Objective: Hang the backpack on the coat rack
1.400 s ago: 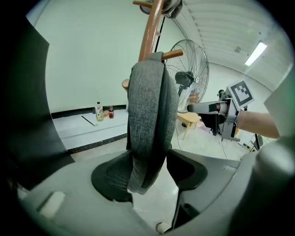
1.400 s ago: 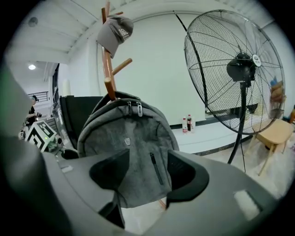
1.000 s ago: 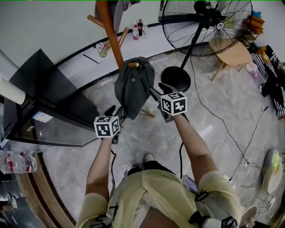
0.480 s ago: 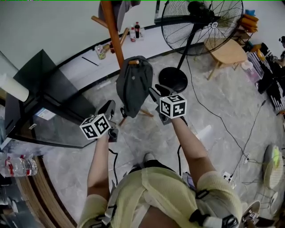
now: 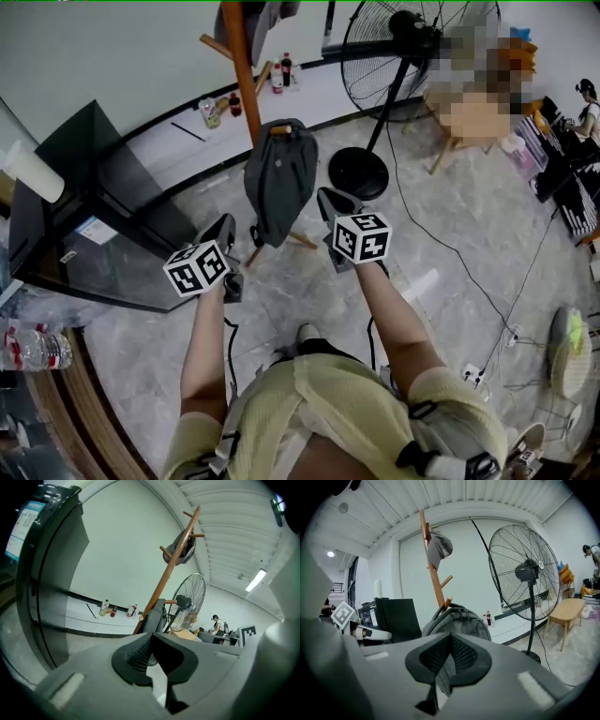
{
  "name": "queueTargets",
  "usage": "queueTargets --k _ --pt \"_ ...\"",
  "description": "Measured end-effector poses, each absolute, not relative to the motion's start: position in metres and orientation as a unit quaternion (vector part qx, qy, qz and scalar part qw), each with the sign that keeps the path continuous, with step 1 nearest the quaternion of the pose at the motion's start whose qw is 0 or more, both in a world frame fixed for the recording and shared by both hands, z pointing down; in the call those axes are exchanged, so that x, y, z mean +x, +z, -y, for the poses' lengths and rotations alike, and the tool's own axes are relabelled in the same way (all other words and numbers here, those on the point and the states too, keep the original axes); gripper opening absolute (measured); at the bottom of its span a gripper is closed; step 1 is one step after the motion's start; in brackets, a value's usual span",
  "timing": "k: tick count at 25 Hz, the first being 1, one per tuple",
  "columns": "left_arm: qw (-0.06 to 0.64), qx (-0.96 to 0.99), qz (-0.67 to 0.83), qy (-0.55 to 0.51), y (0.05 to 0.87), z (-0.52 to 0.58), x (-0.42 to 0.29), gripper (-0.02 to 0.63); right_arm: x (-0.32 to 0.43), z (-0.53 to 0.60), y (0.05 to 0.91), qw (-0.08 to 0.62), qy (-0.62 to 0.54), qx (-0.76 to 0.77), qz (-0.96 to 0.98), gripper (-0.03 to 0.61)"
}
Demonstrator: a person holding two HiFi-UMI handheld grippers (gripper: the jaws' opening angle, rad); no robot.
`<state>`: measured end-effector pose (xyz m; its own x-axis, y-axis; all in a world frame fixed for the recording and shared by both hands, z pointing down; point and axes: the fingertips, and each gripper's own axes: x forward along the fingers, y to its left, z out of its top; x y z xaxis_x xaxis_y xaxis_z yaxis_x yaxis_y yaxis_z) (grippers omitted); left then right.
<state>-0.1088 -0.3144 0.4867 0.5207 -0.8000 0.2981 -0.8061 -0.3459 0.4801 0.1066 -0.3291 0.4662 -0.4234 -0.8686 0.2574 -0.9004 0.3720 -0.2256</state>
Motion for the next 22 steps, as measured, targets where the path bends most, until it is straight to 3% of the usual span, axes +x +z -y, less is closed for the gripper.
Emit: queueTargets --k 11,22 --pt "0.314 0.824 0.472 -0.025 0.471 0.294 -0.103 -0.005 0.104 0.299 0.454 0.054 0.16 0.548 0.819 0.003" --pt "0.284 0.839 0.463 -0.023 0.456 0.27 -0.103 -0.003 0.097 0.268 0.43 0.027 0.157 0.558 0.815 0.003"
